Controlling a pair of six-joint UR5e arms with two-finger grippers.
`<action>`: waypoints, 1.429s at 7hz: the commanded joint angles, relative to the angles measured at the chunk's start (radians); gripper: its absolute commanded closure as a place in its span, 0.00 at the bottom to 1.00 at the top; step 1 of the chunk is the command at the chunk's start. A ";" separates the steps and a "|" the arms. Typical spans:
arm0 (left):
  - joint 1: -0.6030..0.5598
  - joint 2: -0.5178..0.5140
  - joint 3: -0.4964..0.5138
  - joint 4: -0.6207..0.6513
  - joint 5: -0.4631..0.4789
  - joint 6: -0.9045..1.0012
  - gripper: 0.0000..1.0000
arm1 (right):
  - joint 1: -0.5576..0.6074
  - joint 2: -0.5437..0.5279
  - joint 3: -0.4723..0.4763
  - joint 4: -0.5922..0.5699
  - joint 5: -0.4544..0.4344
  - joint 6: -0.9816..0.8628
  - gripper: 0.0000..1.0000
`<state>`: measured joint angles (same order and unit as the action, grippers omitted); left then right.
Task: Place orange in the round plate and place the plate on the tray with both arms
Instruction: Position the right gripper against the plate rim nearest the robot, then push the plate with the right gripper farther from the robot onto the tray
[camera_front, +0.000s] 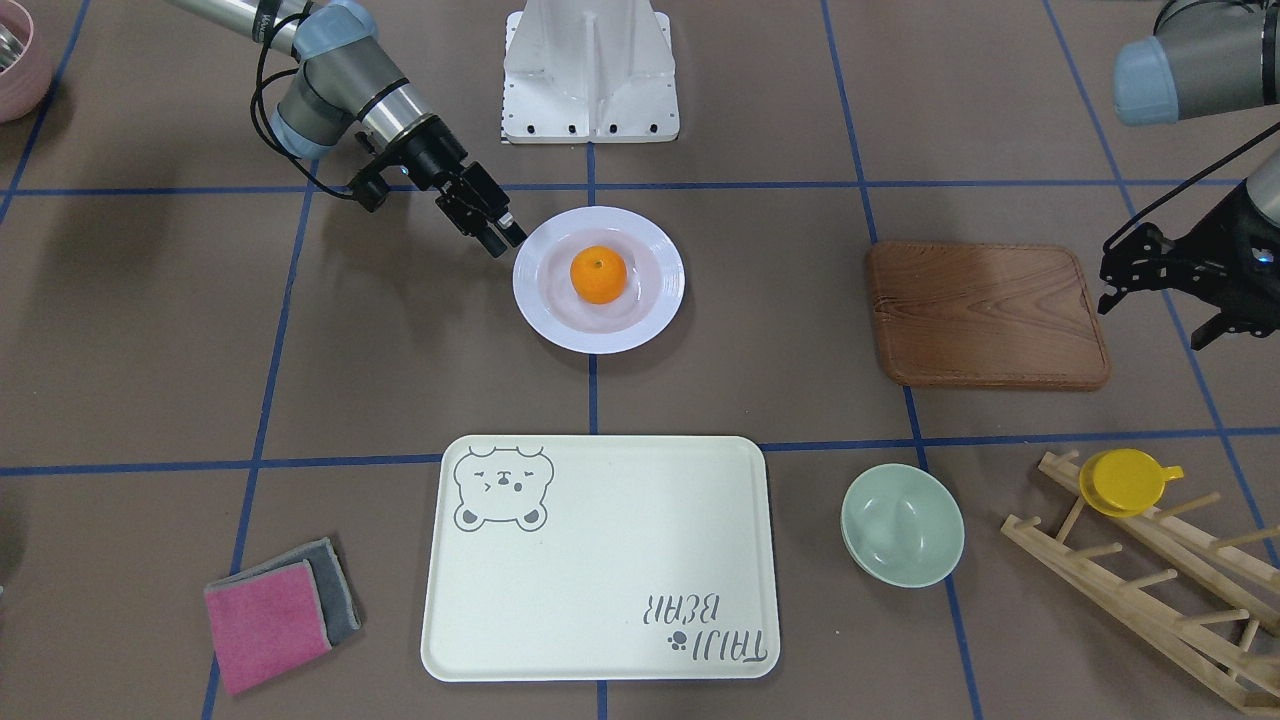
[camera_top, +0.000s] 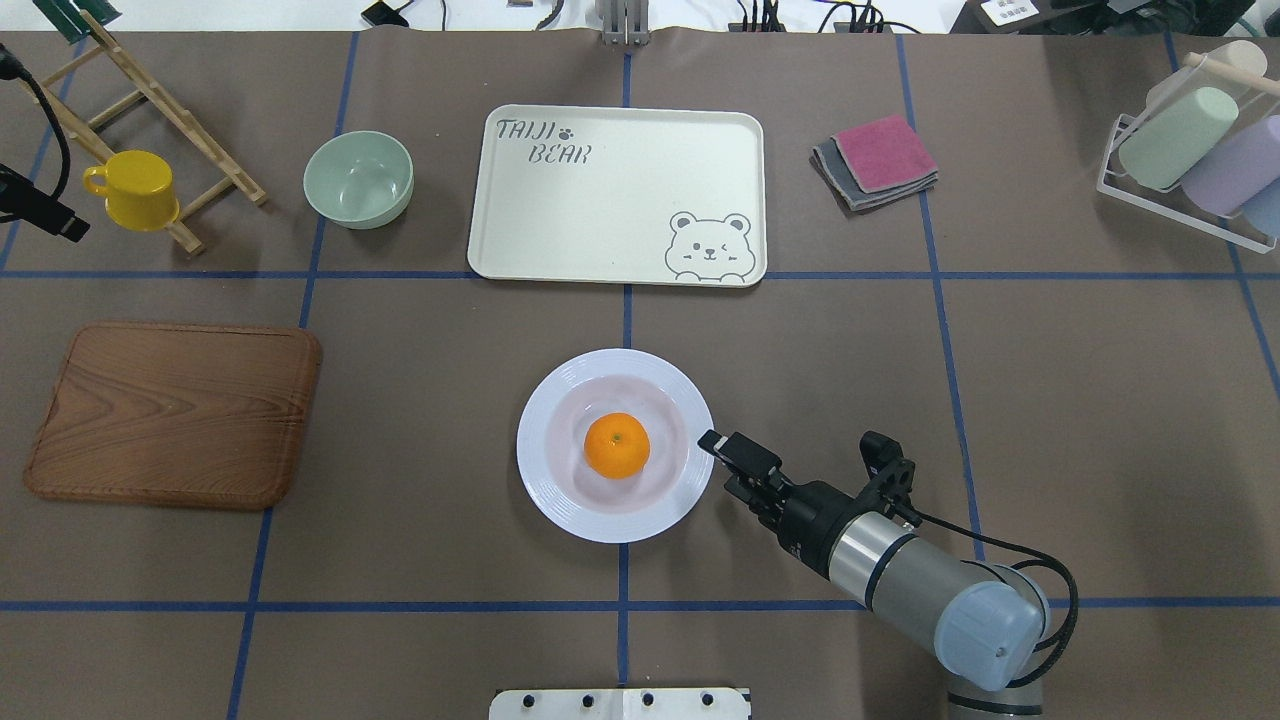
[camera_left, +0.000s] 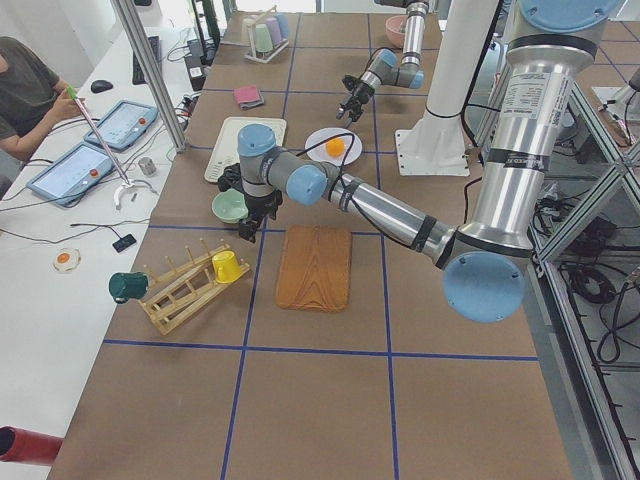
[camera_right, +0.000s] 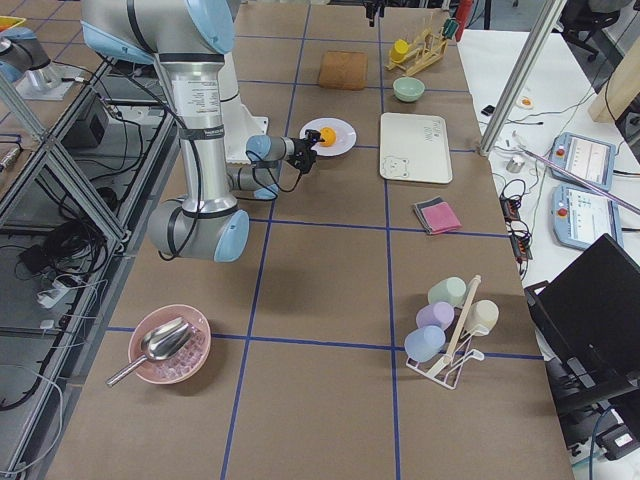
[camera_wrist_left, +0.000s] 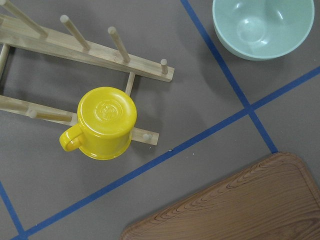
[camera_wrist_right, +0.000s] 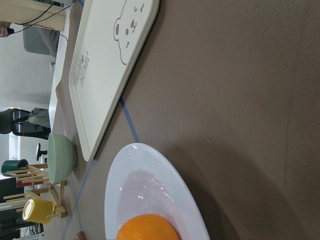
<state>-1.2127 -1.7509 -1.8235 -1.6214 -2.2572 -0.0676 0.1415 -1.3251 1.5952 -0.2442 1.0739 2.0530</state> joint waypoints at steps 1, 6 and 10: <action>-0.001 0.001 0.001 0.000 -0.015 -0.001 0.01 | -0.005 0.047 -0.044 0.002 -0.026 0.006 0.21; 0.001 -0.001 -0.003 0.000 -0.015 -0.006 0.01 | -0.045 0.050 -0.046 0.005 -0.110 0.072 1.00; 0.001 -0.002 -0.005 0.000 -0.015 -0.006 0.01 | -0.059 0.076 -0.022 0.005 -0.208 0.070 1.00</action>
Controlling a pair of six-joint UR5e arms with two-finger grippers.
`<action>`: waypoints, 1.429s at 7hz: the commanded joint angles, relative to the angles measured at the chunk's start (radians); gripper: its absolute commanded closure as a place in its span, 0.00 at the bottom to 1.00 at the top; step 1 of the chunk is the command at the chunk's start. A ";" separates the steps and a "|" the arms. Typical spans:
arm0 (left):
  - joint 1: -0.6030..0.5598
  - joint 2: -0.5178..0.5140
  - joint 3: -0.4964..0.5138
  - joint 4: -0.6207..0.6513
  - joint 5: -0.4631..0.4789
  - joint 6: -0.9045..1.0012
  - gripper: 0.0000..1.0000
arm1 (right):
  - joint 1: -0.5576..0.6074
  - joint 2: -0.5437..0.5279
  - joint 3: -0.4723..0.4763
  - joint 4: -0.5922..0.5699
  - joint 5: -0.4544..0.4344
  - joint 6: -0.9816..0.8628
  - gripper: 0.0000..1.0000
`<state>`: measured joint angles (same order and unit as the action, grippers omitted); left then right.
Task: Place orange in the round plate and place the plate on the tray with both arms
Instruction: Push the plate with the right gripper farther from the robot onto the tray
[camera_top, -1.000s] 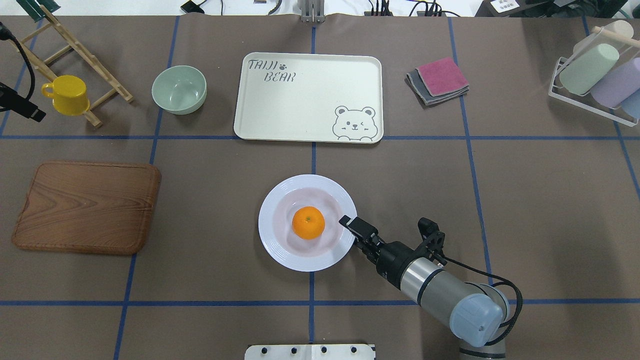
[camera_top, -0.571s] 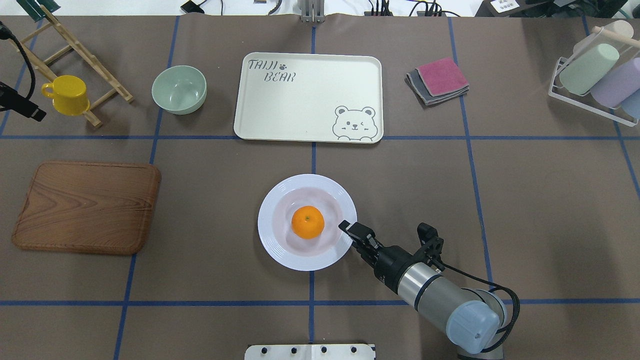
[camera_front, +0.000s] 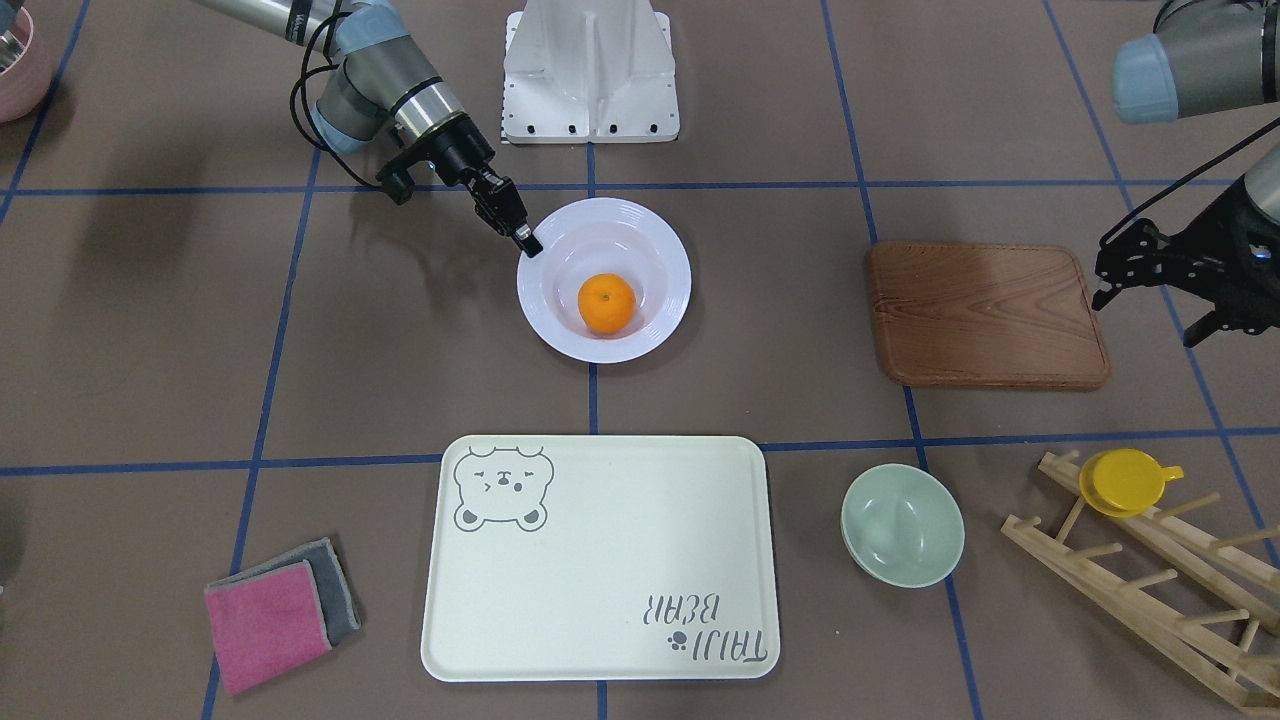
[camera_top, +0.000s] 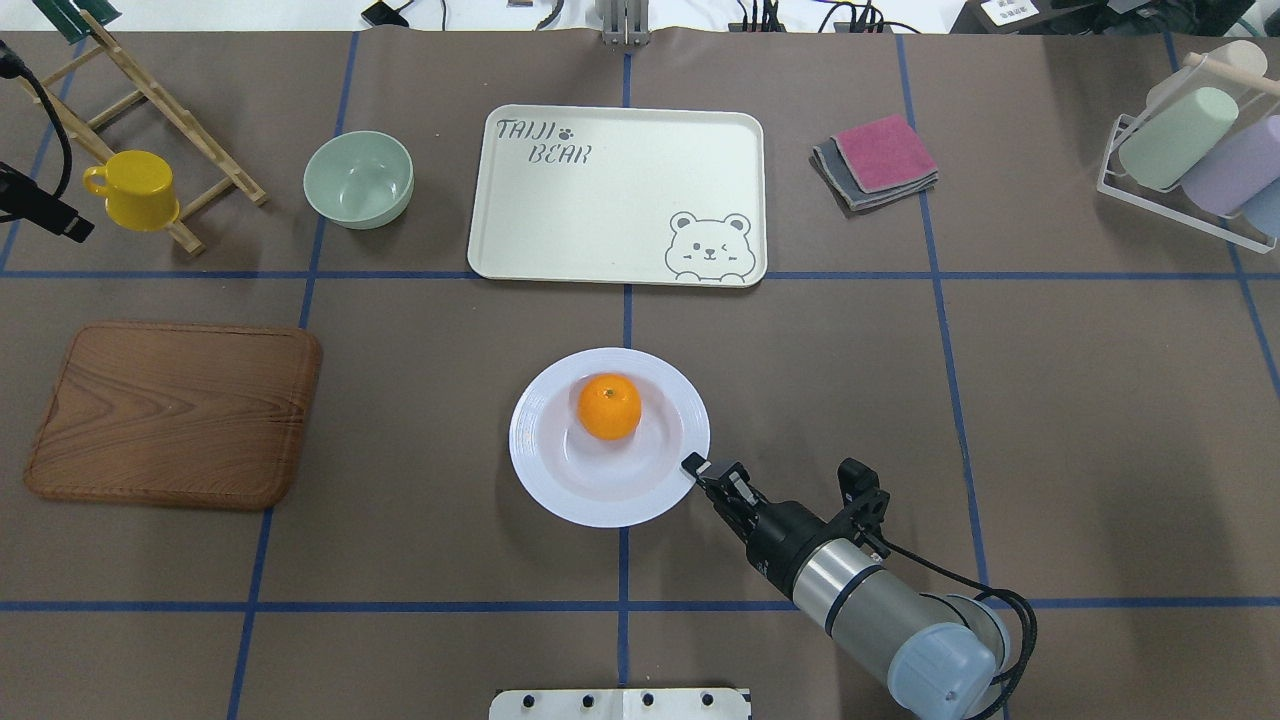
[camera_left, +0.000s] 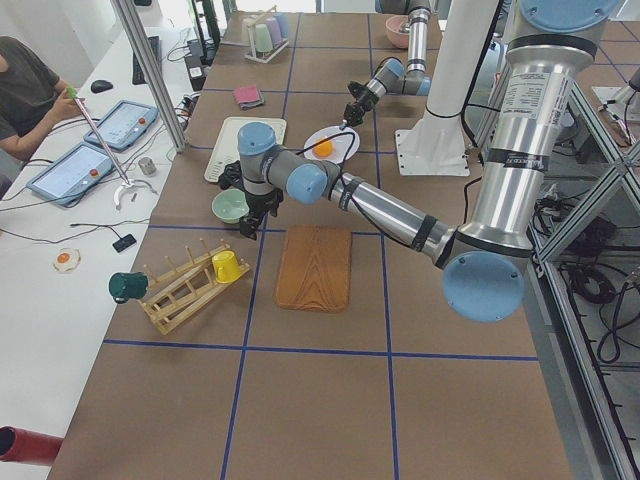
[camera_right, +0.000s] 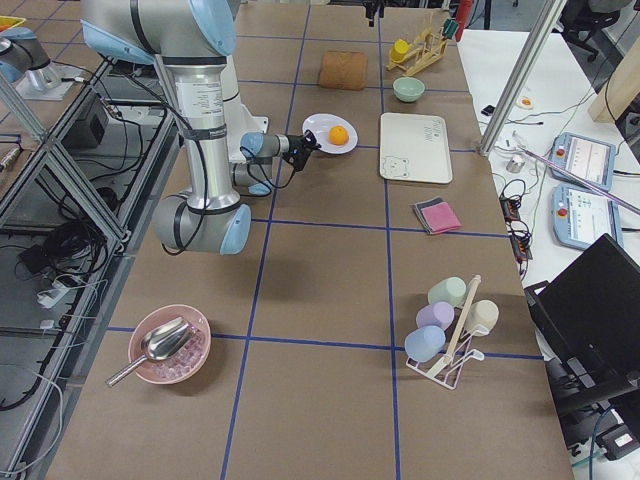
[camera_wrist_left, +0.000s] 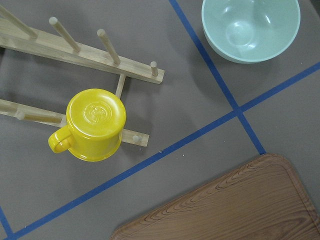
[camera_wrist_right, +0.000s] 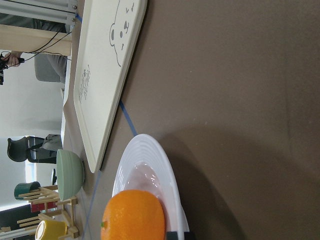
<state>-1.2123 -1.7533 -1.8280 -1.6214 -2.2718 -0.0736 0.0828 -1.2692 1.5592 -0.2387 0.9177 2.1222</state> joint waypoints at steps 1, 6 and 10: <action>0.000 0.000 -0.001 0.000 0.000 0.000 0.01 | -0.001 0.034 0.019 -0.001 -0.119 -0.005 1.00; 0.000 0.000 -0.001 0.000 0.000 0.000 0.01 | 0.222 0.219 -0.174 -0.014 -0.180 0.094 1.00; 0.000 -0.006 -0.005 0.000 0.000 -0.003 0.01 | 0.319 0.427 -0.511 -0.106 -0.111 0.291 1.00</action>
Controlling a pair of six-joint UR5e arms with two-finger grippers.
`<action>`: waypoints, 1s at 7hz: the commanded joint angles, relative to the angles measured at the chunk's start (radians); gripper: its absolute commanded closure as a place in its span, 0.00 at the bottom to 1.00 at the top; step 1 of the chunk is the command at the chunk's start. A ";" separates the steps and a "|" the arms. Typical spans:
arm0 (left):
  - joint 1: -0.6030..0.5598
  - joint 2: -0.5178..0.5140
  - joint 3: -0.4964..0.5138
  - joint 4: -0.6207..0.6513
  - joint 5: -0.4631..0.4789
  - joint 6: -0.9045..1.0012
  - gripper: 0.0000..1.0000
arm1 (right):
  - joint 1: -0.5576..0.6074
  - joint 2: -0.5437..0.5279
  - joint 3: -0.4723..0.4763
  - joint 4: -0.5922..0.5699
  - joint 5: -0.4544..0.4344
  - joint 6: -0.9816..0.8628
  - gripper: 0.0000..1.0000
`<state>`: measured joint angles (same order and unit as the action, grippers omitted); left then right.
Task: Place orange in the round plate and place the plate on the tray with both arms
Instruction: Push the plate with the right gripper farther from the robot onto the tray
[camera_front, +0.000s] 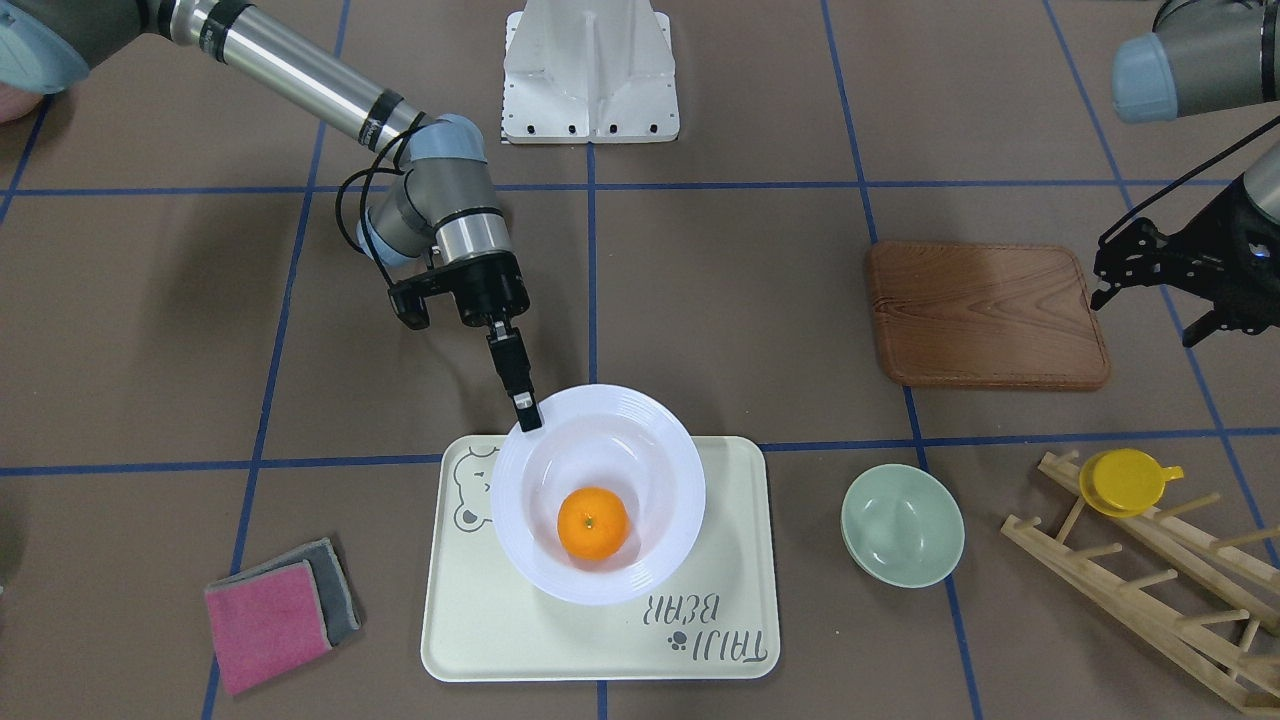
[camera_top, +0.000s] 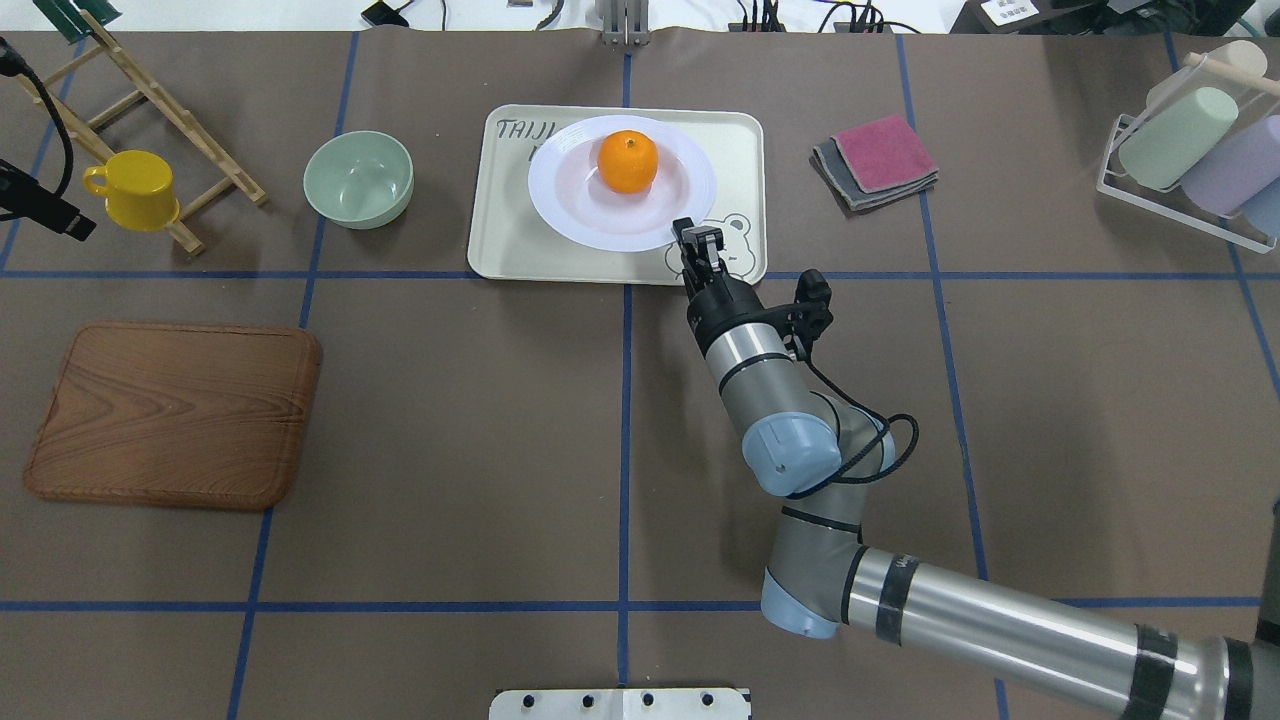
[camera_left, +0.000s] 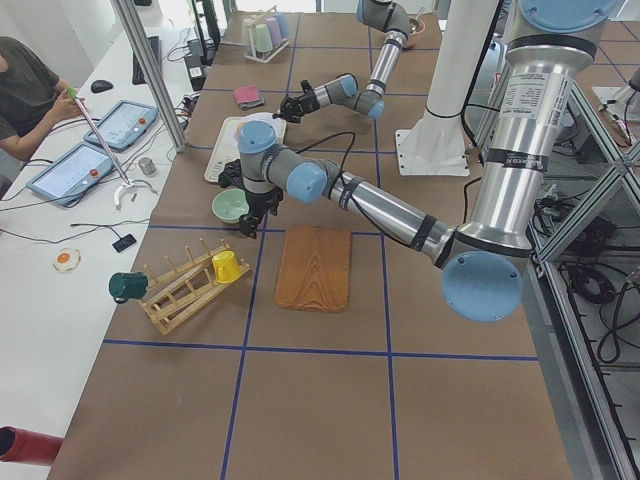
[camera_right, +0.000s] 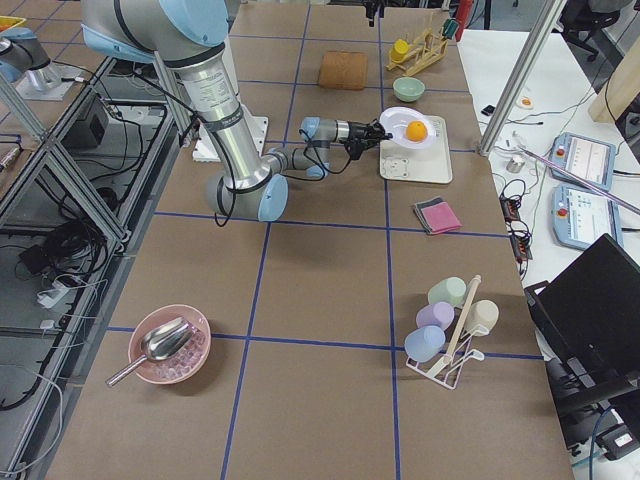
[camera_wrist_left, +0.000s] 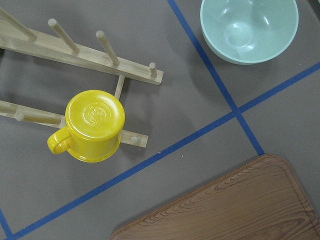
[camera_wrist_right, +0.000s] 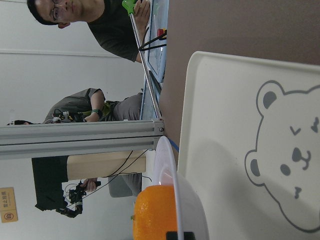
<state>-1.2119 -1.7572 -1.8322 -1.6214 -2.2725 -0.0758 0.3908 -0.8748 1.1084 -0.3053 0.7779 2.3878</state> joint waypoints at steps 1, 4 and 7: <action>-0.001 -0.001 -0.001 0.002 0.001 0.001 0.01 | 0.011 0.046 -0.091 -0.043 0.040 0.024 1.00; -0.017 -0.002 0.008 0.002 0.001 0.014 0.01 | 0.008 0.051 -0.116 -0.043 0.049 0.024 1.00; -0.061 -0.002 0.036 0.040 0.013 0.159 0.01 | 0.008 0.046 -0.105 -0.041 0.050 0.019 0.86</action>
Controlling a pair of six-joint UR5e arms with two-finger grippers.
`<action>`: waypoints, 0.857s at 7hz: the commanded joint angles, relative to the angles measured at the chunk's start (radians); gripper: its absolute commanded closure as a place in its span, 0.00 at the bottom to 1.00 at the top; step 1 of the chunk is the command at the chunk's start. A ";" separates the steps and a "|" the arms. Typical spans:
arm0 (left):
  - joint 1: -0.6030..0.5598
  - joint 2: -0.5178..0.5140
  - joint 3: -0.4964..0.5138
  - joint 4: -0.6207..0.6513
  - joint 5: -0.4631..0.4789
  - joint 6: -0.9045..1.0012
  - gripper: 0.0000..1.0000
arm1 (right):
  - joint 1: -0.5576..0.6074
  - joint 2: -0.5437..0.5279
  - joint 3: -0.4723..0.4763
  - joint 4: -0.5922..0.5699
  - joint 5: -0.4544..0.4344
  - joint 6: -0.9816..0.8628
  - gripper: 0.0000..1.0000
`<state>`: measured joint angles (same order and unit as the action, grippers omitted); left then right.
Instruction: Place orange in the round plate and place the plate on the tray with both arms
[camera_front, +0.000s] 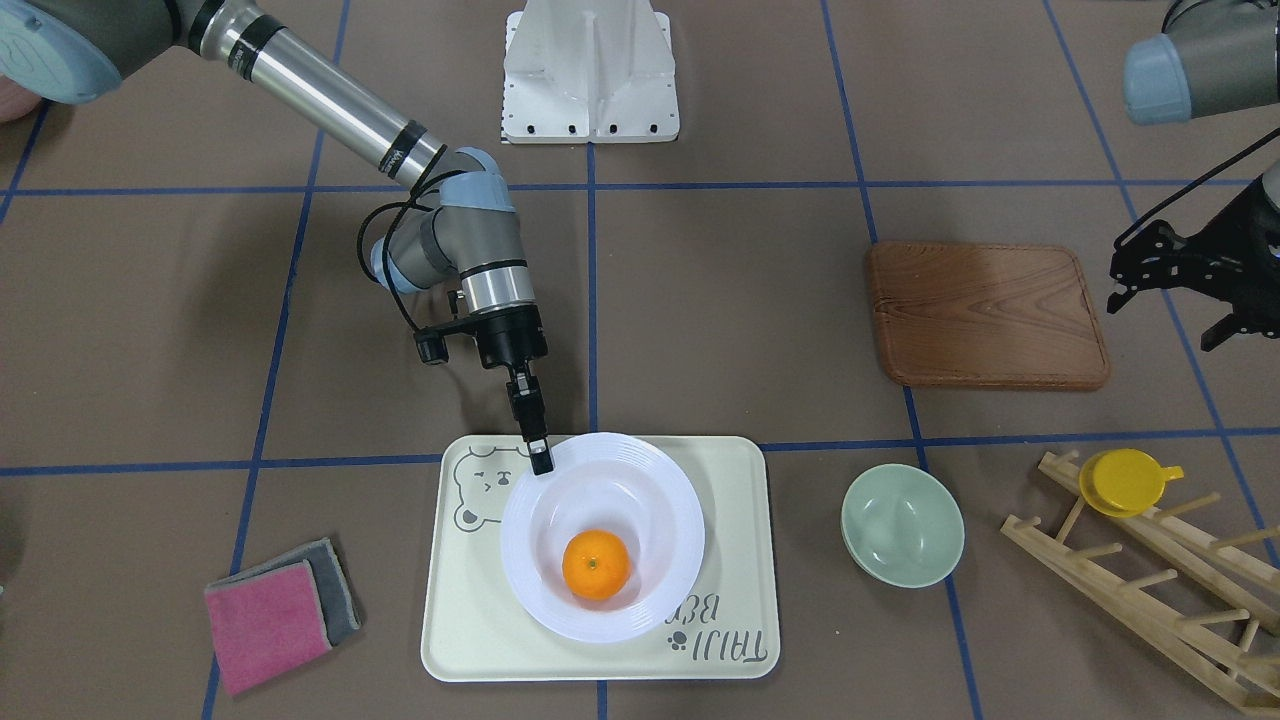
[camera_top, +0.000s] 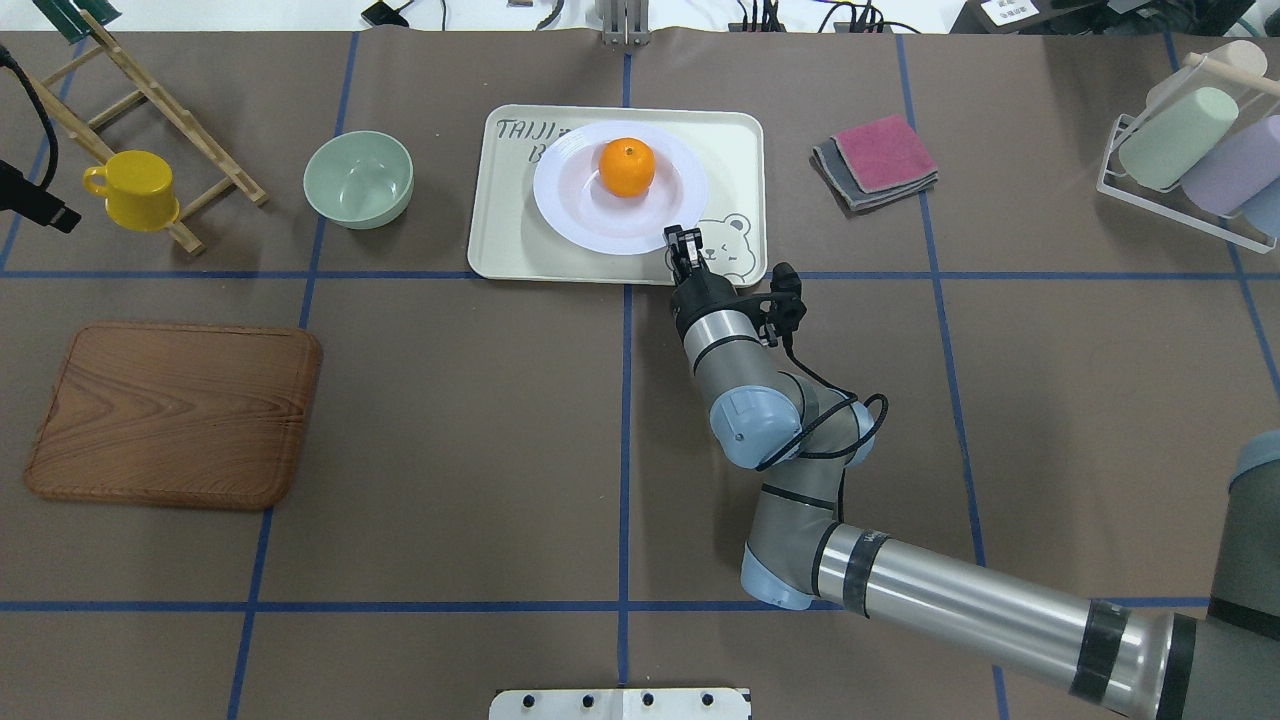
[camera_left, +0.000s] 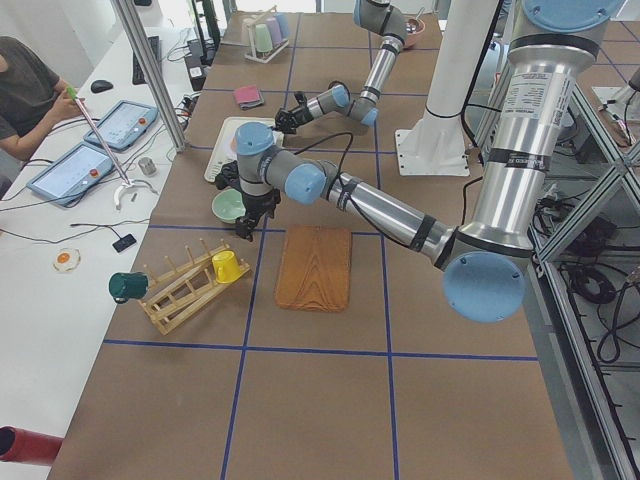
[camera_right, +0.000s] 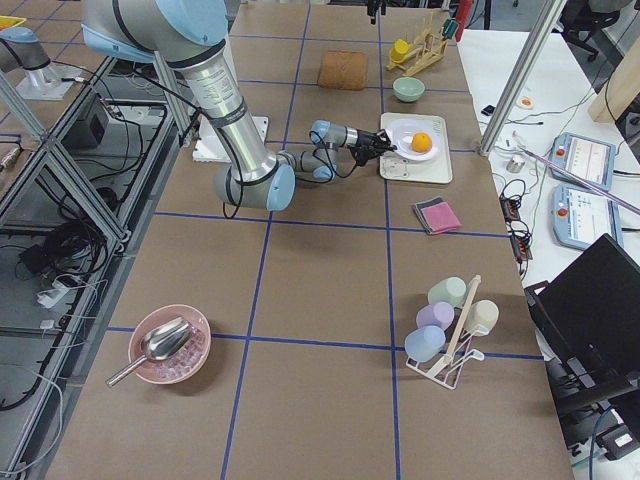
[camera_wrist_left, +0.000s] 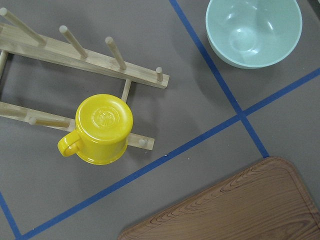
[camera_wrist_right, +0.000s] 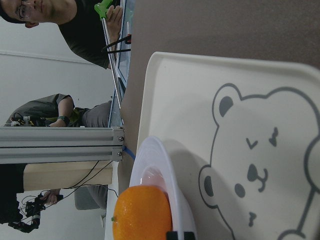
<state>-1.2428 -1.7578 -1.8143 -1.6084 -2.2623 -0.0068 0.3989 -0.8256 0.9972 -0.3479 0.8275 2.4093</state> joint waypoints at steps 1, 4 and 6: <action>-0.062 -0.002 0.033 0.050 0.003 0.175 0.01 | 0.000 -0.007 0.021 0.003 0.001 -0.006 0.73; -0.156 0.029 0.078 0.051 -0.041 0.289 0.01 | -0.002 -0.172 0.251 0.015 0.056 -0.107 0.00; -0.167 0.040 0.075 0.053 -0.072 0.289 0.01 | -0.020 -0.289 0.422 0.021 0.098 -0.312 0.00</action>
<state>-1.4017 -1.7254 -1.7398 -1.5560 -2.3179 0.2789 0.3870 -1.0408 1.3134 -0.3314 0.9058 2.2097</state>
